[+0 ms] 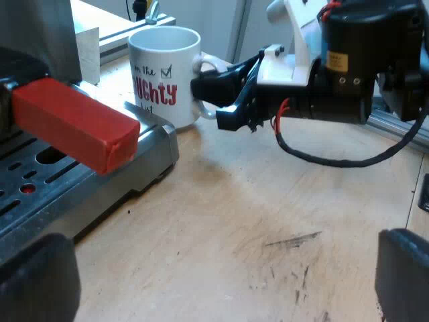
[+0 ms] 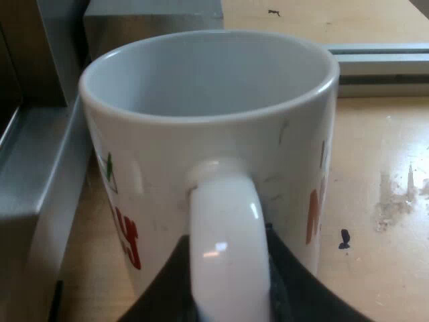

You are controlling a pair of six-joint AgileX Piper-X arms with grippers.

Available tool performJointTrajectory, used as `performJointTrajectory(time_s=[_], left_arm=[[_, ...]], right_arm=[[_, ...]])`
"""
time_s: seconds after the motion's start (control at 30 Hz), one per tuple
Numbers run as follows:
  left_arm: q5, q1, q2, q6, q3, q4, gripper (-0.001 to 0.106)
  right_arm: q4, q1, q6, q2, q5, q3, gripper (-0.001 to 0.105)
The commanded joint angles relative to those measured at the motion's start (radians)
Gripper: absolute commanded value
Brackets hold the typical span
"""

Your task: Remove mug from coffee machine

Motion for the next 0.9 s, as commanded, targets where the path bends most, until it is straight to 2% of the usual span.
performJointTrajectory(time_s=[0.03, 0.13, 0.17, 0.5, 0.6, 0.67, 0.73, 0.77, 0.9], left_arm=[[0.006, -0.003, 0.001, -0.003, -0.001, -0.004, 0.090], [0.006, -0.003, 0.001, -0.003, -0.001, -0.004, 0.090], [0.006, -0.003, 0.001, -0.003, -0.001, -0.004, 0.090], [0.006, -0.003, 0.001, -0.003, -0.001, -0.004, 0.090], [0.006, -0.003, 0.001, -0.003, -0.001, -0.004, 0.090], [0.006, -0.003, 0.001, -0.003, -0.001, -0.004, 0.090], [0.006, -0.003, 0.001, -0.003, -0.001, -0.004, 0.090], [0.006, -0.003, 0.001, -0.003, -0.001, -0.004, 0.090], [0.006, -0.003, 0.001, -0.003, -0.001, -0.004, 0.090]], right_arm=[[-0.081, -0.003, -0.014, 0.024, 0.023, -0.018, 0.000], [-0.104, -0.003, -0.025, 0.049, 0.022, -0.035, 0.000], [-0.108, -0.003, -0.047, 0.070, 0.044, -0.054, 0.000], [-0.108, -0.003, -0.052, 0.081, 0.074, -0.067, 0.001], [-0.108, -0.003, -0.052, 0.081, 0.074, -0.067, 0.019], [-0.108, -0.003, -0.052, 0.081, 0.074, -0.067, 0.036], [-0.108, -0.003, -0.052, 0.081, 0.074, -0.067, 0.045], [-0.105, -0.003, -0.056, 0.081, 0.074, -0.067, 0.049], [-0.074, -0.003, -0.059, 0.064, 0.074, -0.067, 0.053]])
